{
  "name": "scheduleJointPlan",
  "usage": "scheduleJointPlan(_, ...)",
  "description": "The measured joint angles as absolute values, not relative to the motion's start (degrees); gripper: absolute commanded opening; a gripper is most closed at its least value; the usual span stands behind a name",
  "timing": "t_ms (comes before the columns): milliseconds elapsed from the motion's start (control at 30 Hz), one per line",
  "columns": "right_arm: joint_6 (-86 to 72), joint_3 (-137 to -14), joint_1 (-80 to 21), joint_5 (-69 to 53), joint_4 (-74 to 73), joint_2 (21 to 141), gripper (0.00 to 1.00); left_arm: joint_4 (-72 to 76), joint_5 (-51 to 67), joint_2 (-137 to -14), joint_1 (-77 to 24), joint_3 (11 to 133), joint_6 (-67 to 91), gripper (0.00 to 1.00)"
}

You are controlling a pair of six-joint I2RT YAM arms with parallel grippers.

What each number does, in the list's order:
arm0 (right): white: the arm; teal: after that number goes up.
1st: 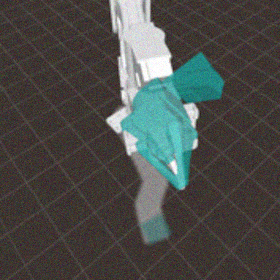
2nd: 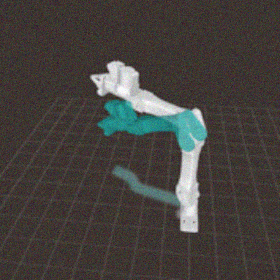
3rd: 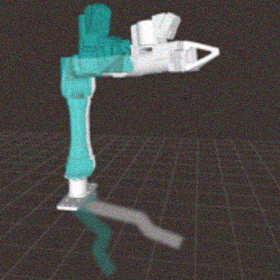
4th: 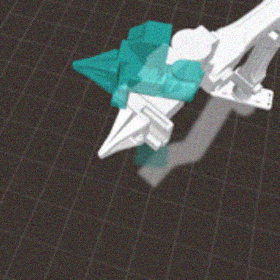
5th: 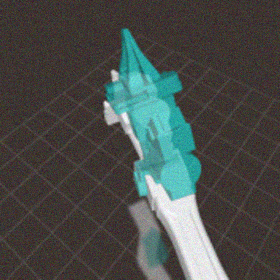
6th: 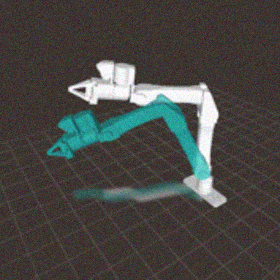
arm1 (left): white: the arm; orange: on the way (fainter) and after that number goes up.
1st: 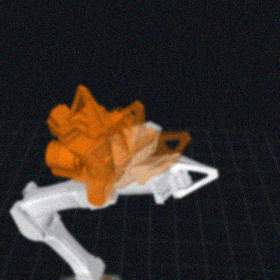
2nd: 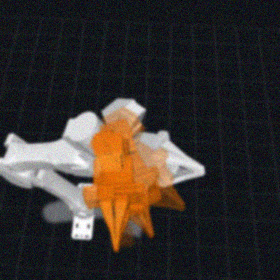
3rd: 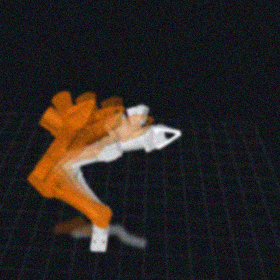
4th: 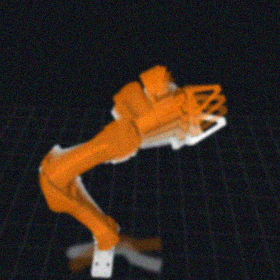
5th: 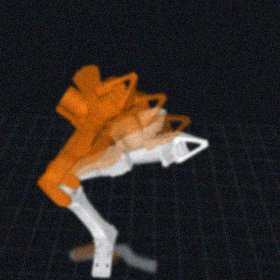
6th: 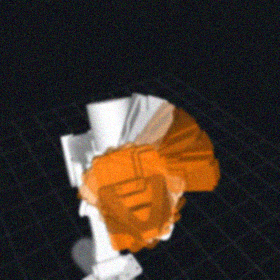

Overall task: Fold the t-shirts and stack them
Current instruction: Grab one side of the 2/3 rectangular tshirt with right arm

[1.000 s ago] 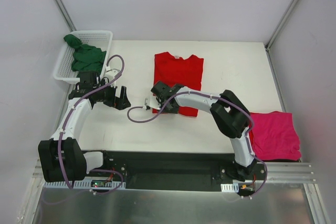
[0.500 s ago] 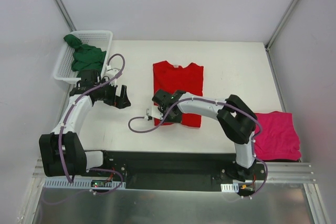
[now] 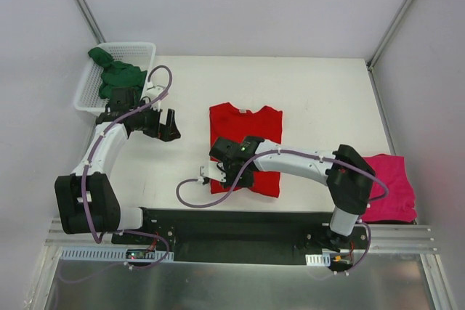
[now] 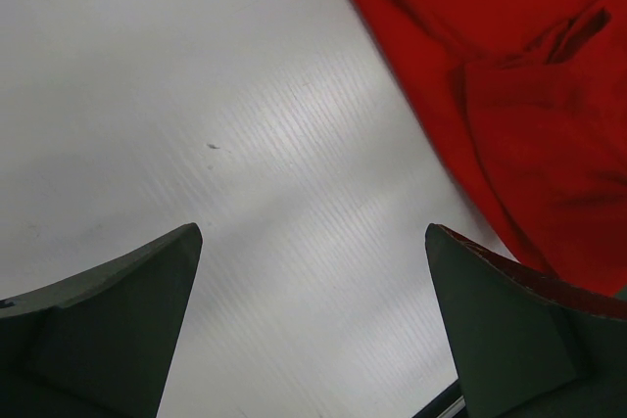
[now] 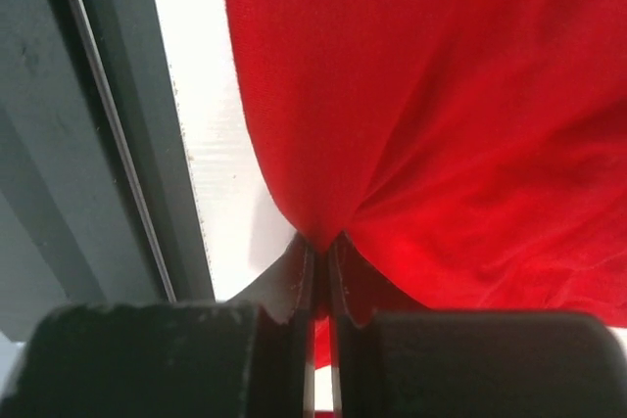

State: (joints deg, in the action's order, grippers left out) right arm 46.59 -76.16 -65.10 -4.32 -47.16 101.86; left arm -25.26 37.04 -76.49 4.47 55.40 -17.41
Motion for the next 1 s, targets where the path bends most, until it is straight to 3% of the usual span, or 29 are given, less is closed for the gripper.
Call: scheduleJointPlan(1000,47.9,-77.6,-70.5,-17.4,-57.5,91.7,0.01,-25.1,36.8,-76.5,2.9,56.9,-17.8,0.99)
